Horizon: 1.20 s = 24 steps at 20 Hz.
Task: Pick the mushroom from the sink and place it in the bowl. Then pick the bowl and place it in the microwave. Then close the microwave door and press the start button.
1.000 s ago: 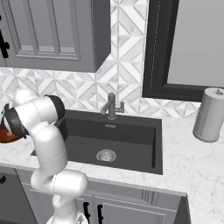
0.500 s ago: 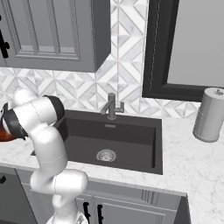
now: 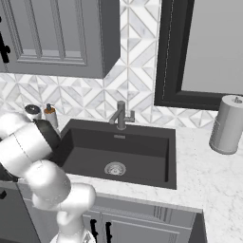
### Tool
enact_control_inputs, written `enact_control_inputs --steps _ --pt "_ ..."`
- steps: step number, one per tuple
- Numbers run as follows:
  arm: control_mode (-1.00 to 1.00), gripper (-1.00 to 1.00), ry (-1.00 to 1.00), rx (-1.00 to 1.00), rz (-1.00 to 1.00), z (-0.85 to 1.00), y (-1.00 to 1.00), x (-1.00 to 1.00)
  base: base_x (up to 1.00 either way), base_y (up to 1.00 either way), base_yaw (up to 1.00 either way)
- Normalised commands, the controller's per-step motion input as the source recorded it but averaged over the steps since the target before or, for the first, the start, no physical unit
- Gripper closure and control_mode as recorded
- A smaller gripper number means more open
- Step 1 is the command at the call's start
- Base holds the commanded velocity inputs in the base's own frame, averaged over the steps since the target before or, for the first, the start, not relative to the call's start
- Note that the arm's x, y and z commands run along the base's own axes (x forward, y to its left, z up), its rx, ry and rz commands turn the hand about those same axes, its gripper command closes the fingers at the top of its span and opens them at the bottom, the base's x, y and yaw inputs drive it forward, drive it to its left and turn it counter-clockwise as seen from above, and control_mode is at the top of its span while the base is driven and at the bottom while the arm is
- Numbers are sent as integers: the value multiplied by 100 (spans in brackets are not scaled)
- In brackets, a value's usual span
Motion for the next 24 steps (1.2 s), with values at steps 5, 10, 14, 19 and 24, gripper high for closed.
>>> enact_control_inputs --steps 5,10,14,19,24 --pt "-100 100 7 11 -18 55 -48 -48 0 0 0" --pt "-100 100 10 6 -22 71 -60 -39 0 0 0" --pt "-100 100 9 6 -23 83 -62 -13 0 0 0" --pt "-100 100 6 1 -23 51 -62 -18 0 0 0" --pt "-100 100 1 0 -21 36 -70 -18 0 0 0"
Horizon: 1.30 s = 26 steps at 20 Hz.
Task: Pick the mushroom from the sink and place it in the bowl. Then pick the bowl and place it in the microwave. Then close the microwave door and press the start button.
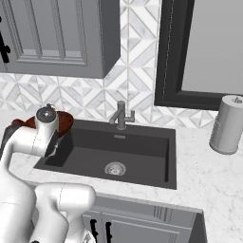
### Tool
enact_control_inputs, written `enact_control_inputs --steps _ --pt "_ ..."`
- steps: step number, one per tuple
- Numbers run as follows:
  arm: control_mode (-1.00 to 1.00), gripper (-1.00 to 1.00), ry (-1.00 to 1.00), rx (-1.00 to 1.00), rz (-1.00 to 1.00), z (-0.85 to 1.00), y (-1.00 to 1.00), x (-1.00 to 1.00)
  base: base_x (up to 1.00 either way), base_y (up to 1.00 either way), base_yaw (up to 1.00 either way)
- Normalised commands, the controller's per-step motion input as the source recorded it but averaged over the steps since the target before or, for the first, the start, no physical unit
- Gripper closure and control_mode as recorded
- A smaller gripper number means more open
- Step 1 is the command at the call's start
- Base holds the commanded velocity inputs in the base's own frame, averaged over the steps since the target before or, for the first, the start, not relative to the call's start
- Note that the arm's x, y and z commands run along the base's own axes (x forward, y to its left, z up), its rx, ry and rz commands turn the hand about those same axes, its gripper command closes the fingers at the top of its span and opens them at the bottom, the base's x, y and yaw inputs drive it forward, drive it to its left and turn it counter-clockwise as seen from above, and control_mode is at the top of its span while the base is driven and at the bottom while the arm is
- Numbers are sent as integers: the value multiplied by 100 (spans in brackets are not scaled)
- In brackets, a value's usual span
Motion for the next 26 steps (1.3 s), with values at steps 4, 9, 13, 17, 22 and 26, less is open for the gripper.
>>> enact_control_inputs --steps 4,9,13,17,22,26 --pt "-100 100 0 0 -23 44 -82 -17 0 0 0" --pt "-100 100 0 0 -20 48 -59 -37 0 0 0" --pt "-100 100 0 1 -16 62 -62 -44 0 0 0" --pt "-100 100 13 13 -1 77 -69 -50 0 0 0" --pt "-100 100 3 2 9 30 -33 -65 0 0 0" --pt "-100 100 -18 -11 0 12 0 -24 0 0 0"
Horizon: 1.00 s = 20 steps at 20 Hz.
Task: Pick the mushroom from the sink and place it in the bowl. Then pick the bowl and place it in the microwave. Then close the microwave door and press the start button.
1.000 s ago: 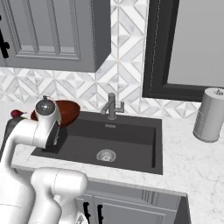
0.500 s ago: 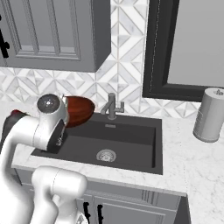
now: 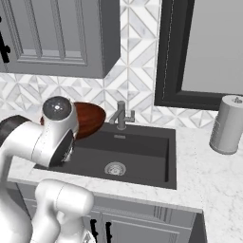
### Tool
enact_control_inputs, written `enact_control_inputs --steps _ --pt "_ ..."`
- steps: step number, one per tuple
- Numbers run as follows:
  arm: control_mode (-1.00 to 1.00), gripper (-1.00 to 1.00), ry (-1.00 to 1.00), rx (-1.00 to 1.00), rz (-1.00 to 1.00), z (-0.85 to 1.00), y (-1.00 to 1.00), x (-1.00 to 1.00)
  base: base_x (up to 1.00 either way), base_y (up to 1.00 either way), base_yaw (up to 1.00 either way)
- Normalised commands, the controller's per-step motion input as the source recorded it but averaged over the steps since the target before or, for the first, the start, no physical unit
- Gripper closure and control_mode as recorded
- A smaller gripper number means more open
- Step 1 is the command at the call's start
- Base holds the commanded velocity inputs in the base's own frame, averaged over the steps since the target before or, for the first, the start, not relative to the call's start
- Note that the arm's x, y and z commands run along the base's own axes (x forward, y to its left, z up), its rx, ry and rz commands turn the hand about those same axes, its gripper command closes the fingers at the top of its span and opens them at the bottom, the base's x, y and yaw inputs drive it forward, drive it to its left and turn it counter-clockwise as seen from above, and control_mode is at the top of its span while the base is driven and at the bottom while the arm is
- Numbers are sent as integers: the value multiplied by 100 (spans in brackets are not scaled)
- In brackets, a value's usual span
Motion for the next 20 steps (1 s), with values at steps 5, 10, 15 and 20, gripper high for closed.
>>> enact_control_inputs --steps 5,10,15,20 --pt "-100 100 -11 -6 -6 38 0 -25 0 0 0" --pt "-100 100 0 0 0 61 0 -41 0 0 0" --pt "100 100 -5 0 0 35 0 -55 -4 0 0" --pt "100 100 0 0 0 0 0 0 -30 -9 -1"
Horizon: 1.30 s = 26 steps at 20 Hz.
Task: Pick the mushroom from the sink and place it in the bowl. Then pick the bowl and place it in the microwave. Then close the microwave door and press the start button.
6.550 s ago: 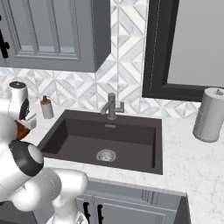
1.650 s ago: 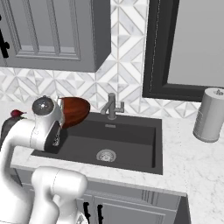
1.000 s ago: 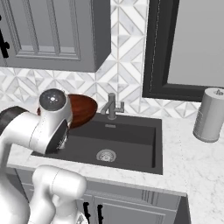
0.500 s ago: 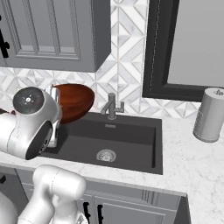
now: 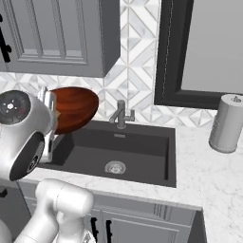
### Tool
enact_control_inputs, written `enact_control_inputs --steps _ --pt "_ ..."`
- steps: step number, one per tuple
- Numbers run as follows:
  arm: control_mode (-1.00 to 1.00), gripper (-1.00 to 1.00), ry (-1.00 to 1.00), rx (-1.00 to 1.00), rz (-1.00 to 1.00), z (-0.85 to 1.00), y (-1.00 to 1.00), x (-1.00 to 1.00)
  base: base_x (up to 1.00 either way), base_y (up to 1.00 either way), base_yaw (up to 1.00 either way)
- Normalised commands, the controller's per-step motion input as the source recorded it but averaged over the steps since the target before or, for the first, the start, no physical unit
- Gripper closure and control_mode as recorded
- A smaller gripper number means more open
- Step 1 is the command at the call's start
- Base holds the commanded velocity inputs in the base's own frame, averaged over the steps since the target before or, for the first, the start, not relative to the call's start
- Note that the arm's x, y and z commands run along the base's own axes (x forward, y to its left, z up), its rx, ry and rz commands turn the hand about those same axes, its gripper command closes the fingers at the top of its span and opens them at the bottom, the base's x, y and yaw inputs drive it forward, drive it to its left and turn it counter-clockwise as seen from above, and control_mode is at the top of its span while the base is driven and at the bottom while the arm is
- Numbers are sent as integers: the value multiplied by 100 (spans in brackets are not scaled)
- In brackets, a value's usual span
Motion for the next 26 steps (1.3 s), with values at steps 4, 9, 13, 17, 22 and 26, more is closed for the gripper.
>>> enact_control_inputs --steps 4,9,13,17,22,26 --pt "100 100 0 0 0 0 0 0 -53 87 28" --pt "100 100 0 0 0 0 0 0 0 81 79" --pt "100 100 0 0 0 0 0 0 0 59 86" --pt "100 100 0 0 0 0 0 0 0 56 86" --pt "100 100 0 0 0 0 0 0 1 47 87" --pt "100 100 0 0 0 0 0 0 1 47 87"
